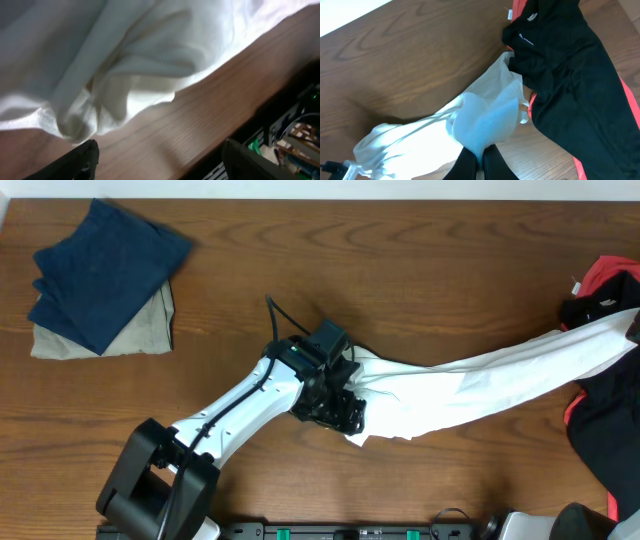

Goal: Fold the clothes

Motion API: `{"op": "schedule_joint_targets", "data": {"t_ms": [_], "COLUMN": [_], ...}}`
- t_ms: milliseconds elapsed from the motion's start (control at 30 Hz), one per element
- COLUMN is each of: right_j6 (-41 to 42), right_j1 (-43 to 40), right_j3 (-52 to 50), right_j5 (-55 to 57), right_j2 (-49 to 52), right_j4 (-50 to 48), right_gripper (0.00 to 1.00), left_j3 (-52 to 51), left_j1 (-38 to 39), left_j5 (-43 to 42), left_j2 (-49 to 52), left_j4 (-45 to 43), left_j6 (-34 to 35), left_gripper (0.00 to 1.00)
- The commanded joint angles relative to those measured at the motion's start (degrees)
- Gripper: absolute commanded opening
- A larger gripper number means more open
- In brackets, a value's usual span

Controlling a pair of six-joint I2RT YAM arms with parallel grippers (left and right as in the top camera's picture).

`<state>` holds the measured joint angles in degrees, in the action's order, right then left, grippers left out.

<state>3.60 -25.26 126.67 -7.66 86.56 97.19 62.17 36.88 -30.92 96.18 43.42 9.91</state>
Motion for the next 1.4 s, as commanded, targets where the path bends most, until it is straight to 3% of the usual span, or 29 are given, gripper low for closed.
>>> {"op": "schedule_joint_targets", "data": {"t_ms": [0,267,700,900,1233,1300,1367], "right_j6": [-0.7,-0.7,-0.7,-0.7,-0.7,-0.7,-0.7], "right_j1": [0.1,0.1,0.2,0.1,0.2,0.2,0.2], "right_j3": [0.3,0.3,0.3,0.3,0.3,0.3,0.3], "right_j5": [0.6,-0.3,-1.0,-1.3,-1.7,-1.8,-1.8], "right_j2": [0.1,0.1,0.1,0.1,0.1,0.0,0.0], "right_j4": [0.1,0.1,0.1,0.1,0.1,0.1,0.1], "right_gripper": [0.03,0.03,0.04,0.04,0.04,0.04,0.04], "left_j3": [-1.3,-2.8,-2.4,-2.1,-2.2,-2.2,-2.1], "left_j1": [0.9,2.4,2.2,2.3,5.8,6.6,6.8], "left_j5": [0.3,1.1,4.9,10.9,11.0,11.0,11.0], "left_j2": [0.1,0.2,2.6,0.5,2.7,3.0,2.9], "left_j4": [-2.2,-8.7,-6.6,-5.9,-9.3,-9.7,-9.9], "left_j6": [3.9,4.4,4.3,4.3,5.5,5.5,5.5], "left_gripper": [0.80,0.80,0.74,0.74,0.74,0.71,0.59]}}
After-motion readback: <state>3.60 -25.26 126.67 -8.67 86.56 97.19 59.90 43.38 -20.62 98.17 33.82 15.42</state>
